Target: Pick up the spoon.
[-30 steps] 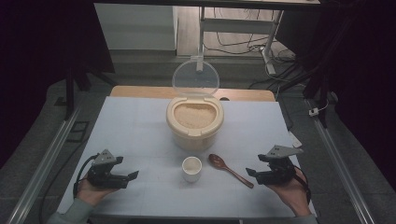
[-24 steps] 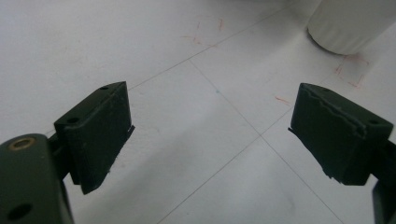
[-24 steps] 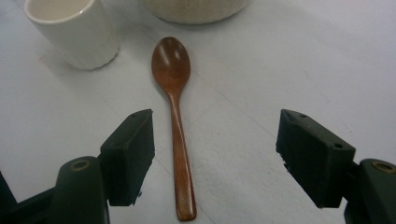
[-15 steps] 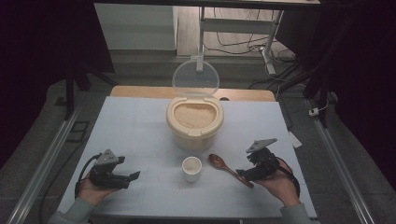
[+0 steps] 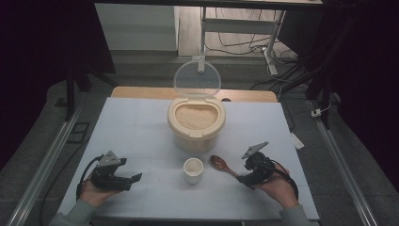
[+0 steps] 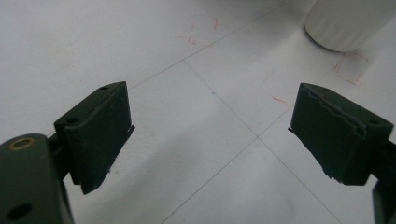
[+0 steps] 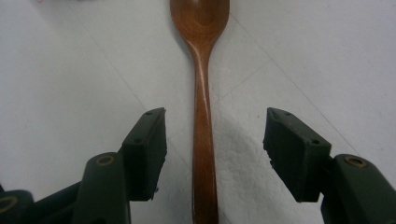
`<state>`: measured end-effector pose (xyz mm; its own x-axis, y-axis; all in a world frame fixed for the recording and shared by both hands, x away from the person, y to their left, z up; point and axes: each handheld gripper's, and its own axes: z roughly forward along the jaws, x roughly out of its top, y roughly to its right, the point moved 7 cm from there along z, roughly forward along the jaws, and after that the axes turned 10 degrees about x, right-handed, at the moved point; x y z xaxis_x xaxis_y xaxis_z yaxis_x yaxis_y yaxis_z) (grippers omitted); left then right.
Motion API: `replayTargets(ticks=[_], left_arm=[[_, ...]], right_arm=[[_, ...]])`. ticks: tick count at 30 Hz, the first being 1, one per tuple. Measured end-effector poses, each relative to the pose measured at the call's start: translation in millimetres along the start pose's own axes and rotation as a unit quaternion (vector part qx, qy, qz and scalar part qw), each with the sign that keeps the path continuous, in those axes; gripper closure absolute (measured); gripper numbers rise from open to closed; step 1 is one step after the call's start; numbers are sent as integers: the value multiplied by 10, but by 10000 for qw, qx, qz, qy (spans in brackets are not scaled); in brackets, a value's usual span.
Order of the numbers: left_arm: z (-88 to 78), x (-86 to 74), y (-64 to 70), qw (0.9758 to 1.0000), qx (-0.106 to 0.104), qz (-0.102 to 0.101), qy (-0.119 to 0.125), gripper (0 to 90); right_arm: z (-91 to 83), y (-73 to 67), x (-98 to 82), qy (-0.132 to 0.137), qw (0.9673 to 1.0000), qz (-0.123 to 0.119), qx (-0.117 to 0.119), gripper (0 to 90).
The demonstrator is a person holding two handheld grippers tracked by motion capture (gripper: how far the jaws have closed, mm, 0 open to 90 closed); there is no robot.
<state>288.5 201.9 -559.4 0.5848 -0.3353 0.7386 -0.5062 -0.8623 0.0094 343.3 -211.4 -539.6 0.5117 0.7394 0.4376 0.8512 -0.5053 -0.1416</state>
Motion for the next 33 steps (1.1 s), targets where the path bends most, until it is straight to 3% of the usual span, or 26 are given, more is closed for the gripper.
replayTargets(ticks=[10, 18, 28, 33], left_arm=[[-3, -8, 0, 10000, -4, 24, -7, 126], [-11, -11, 5, 10000, 11, 40, -5, 125], [3, -34, 22, 9998, 63, 160, -66, 126], [-1, -34, 4, 9999, 76, 114, -51, 127]], right_arm=[[221, 8, 9, -335, 9994, -66, -41, 508], [278, 1, 35, -453, 9988, -107, -115, 628], [301, 32, 86, -660, 9978, 10, -69, 773], [307, 10, 92, -736, 9970, -155, -186, 808]])
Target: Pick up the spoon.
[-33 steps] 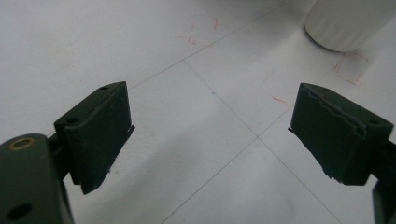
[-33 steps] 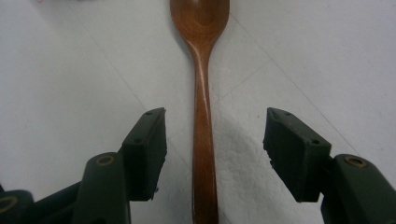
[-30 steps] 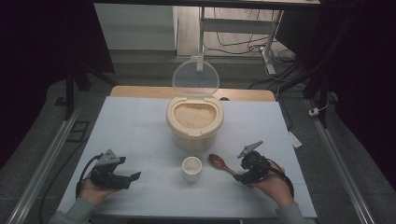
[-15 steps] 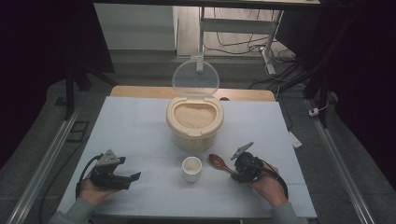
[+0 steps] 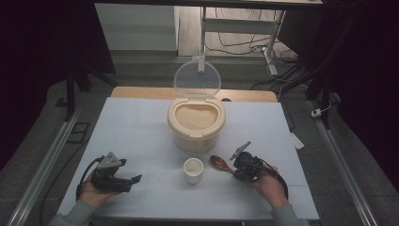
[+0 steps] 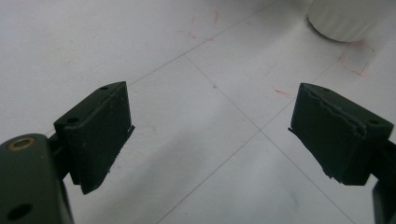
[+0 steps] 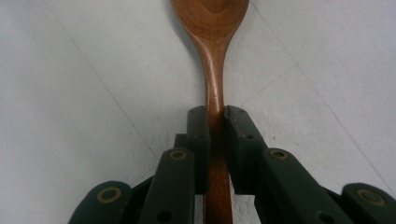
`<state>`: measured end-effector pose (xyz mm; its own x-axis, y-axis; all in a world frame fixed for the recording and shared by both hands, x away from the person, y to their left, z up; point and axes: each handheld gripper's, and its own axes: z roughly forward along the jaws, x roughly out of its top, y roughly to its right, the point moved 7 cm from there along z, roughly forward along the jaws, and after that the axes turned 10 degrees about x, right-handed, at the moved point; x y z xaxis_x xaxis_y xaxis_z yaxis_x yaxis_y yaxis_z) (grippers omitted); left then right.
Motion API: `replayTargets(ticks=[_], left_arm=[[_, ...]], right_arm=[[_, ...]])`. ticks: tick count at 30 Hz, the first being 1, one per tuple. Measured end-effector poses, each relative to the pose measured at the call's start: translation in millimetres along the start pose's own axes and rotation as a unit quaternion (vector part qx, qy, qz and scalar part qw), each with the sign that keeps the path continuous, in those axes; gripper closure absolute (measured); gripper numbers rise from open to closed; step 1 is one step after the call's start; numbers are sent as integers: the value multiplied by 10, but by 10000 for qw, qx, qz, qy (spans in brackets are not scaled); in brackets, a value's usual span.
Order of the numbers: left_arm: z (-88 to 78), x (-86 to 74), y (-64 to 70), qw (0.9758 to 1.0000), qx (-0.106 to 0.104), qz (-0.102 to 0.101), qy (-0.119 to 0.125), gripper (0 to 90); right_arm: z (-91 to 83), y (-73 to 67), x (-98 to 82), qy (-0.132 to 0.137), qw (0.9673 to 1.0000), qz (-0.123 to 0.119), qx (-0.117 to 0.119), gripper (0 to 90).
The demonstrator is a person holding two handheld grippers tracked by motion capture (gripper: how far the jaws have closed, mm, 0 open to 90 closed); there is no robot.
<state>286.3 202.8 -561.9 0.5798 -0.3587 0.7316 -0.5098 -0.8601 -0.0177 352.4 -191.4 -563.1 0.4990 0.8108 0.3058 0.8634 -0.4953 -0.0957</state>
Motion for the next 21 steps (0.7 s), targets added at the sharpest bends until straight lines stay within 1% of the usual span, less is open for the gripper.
replayTargets(ticks=[4, 9, 14, 16, 17, 21], left_arm=[[14, -15, -7, 10000, -7, 0, -28, 127], [4, -23, -15, 10000, -11, 3, -16, 128], [8, -29, -30, 10000, 1, 2, -21, 128], [8, -30, -33, 10000, 3, -3, -19, 128], [8, -31, -34, 10000, 4, -5, -19, 128], [13, -35, -38, 10000, 21, -9, -33, 128]], right_arm=[[-2, -6, 3, -21, 10000, -34, -40, 812], [-12, -7, -3, 65, 10000, -31, -2, 814], [-46, 4, -5, 190, 9998, 16, 40, 814], [-93, 9, -3, 325, 9994, 16, 70, 815], [-93, 9, -3, 325, 9994, 16, 70, 815], [-142, 16, -5, 466, 9989, 0, 100, 815]])
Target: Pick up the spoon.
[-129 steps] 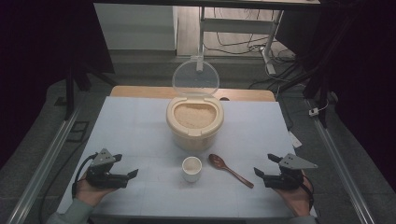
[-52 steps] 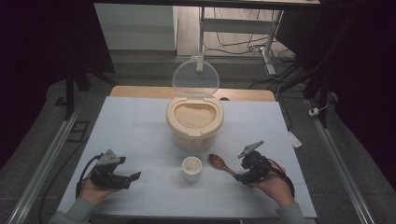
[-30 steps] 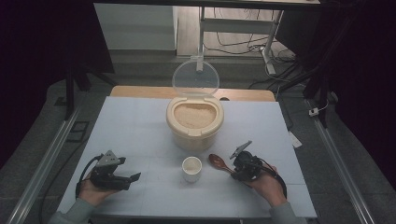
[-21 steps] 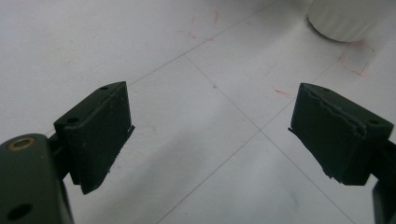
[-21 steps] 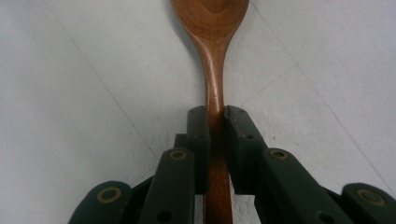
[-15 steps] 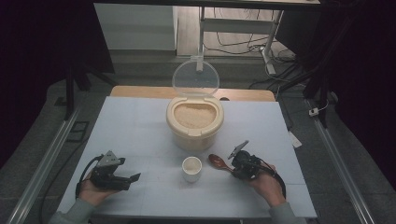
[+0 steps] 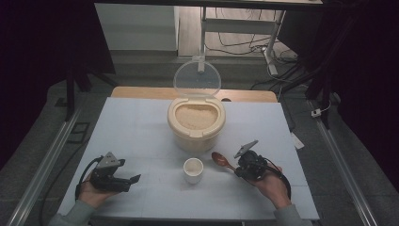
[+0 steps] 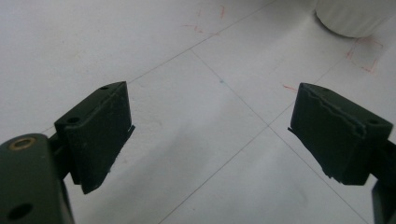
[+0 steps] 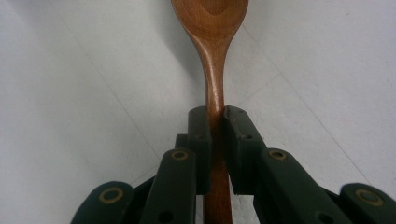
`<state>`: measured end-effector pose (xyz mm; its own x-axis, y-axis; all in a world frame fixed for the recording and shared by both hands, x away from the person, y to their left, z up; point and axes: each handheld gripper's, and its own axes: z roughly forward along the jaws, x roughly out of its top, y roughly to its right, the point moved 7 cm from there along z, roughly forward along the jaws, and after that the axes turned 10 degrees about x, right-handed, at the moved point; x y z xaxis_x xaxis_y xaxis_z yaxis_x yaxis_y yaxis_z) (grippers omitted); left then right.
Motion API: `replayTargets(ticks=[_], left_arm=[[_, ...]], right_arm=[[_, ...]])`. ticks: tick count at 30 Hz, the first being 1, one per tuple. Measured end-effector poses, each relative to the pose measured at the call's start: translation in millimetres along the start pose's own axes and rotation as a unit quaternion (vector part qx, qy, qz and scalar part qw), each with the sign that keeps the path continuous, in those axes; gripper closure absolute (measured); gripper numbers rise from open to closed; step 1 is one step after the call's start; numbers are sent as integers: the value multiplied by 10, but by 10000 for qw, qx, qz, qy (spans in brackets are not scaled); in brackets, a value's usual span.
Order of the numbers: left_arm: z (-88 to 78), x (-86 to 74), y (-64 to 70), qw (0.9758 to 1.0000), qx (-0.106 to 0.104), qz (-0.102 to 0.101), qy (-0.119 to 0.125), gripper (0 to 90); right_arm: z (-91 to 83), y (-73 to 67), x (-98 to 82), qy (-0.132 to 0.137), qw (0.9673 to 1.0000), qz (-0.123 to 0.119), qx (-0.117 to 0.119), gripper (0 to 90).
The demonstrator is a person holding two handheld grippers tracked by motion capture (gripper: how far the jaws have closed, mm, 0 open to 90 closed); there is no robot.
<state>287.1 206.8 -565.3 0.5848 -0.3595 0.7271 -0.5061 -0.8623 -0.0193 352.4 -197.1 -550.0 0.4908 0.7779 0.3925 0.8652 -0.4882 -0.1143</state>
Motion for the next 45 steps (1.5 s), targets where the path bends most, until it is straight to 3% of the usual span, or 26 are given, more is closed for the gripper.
replayTargets(ticks=[14, 17, 27, 38, 45], left_arm=[[-1, 3, 8, 10000, -8, 10, 0, 129], [7, 8, 14, 10000, -5, 11, -9, 128], [0, 17, 17, 10000, -20, 11, 7, 129], [4, 17, 26, 10000, -70, -6, -16, 129], [10, 28, 22, 9999, -104, -48, -11, 129]], right_arm=[[-362, -97, -4, 556, 9981, -238, 94, 815], [-462, -142, 19, 780, 9961, -356, 198, 814], [-660, -290, 102, 1075, 9919, -636, 235, 814], [-656, -410, 237, 1064, 9895, -929, 303, 814], [-640, -568, 559, 1024, 9854, -1294, 425, 814]])
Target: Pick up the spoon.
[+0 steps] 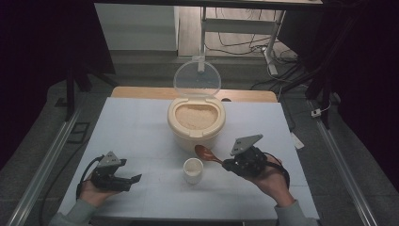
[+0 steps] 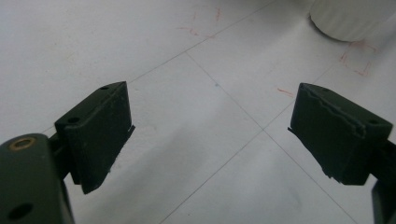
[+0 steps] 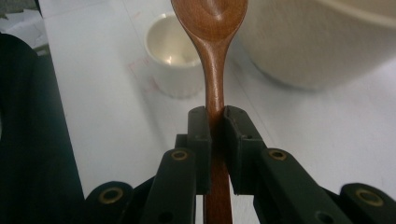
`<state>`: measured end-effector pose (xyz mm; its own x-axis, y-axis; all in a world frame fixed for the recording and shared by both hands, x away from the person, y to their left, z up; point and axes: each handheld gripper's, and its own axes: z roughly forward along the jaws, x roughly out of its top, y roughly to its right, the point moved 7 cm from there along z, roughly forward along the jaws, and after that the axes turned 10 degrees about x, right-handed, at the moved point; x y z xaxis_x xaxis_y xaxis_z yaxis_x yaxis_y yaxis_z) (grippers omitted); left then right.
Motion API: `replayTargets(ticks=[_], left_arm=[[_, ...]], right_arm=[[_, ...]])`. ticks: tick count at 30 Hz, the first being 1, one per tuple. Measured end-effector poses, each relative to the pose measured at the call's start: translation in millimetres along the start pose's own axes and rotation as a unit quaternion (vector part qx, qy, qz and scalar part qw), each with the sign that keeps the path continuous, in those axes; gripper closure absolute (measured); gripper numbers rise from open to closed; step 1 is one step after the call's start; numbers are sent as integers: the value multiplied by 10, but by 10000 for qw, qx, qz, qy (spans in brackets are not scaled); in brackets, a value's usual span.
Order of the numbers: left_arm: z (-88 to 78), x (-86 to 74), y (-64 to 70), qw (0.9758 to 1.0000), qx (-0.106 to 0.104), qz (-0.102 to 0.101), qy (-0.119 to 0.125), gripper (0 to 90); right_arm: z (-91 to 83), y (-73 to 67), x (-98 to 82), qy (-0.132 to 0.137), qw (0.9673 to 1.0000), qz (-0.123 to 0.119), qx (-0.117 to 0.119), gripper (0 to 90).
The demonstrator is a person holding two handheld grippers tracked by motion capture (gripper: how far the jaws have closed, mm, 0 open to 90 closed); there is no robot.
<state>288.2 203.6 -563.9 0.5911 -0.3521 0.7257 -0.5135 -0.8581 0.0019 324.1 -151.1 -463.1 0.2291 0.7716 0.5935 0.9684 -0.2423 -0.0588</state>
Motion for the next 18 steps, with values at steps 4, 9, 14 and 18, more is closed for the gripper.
replayTargets(ticks=[4, 9, 14, 18], left_arm=[[4, -2, 4, 10000, -9, 28, -4, 129], [5, 0, 5, 10000, -2, 33, -3, 129], [5, -2, 9, 10000, 6, 55, -8, 129], [-3, -8, 6, 10000, -1, 52, -7, 129]], right_arm=[[67, -14, 143, 11, 9999, -137, 73, 814], [196, -38, 273, 3, 9993, -290, 217, 814], [334, -77, 308, -110, 9984, -476, 300, 813], [394, -119, 320, -205, 9976, -574, 325, 813]])
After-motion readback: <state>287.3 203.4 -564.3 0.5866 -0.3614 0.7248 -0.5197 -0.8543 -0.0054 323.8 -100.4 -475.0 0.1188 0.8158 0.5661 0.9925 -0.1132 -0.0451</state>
